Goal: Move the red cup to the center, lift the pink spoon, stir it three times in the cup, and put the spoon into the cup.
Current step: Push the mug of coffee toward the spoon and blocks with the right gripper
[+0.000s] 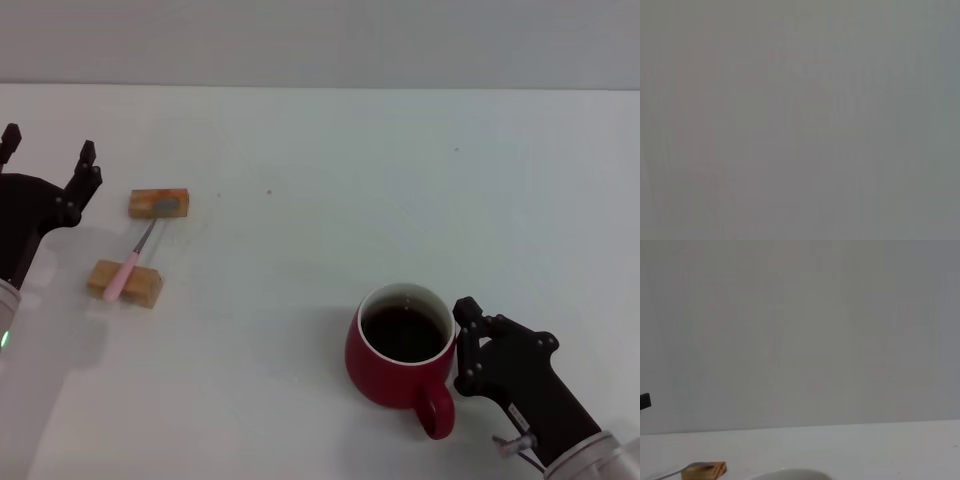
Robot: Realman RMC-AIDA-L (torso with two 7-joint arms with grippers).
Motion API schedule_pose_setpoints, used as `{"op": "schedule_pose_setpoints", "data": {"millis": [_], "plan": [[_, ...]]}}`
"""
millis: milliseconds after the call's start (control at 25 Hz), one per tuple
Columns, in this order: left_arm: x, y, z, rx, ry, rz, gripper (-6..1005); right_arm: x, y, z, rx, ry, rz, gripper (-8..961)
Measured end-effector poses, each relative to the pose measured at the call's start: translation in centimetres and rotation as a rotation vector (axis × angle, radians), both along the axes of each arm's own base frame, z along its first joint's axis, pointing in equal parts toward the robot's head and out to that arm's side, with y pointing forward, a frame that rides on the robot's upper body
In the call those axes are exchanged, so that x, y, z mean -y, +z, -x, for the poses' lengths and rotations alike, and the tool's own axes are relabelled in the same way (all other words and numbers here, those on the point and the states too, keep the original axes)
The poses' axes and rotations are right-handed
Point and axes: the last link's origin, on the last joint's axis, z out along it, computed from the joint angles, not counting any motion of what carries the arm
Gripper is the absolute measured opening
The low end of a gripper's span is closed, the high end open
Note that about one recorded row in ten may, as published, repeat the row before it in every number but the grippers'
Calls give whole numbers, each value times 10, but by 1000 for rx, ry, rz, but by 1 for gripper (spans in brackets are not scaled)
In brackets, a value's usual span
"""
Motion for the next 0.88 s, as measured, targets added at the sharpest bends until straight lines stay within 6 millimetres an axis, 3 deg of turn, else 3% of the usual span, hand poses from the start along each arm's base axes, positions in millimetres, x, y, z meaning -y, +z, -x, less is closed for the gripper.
{"op": "schedule_pose_setpoints", "data": {"millis": [880], "plan": [[0, 0, -1, 0, -3, -1, 834, 12, 1, -1, -27, -19, -15, 0]]}}
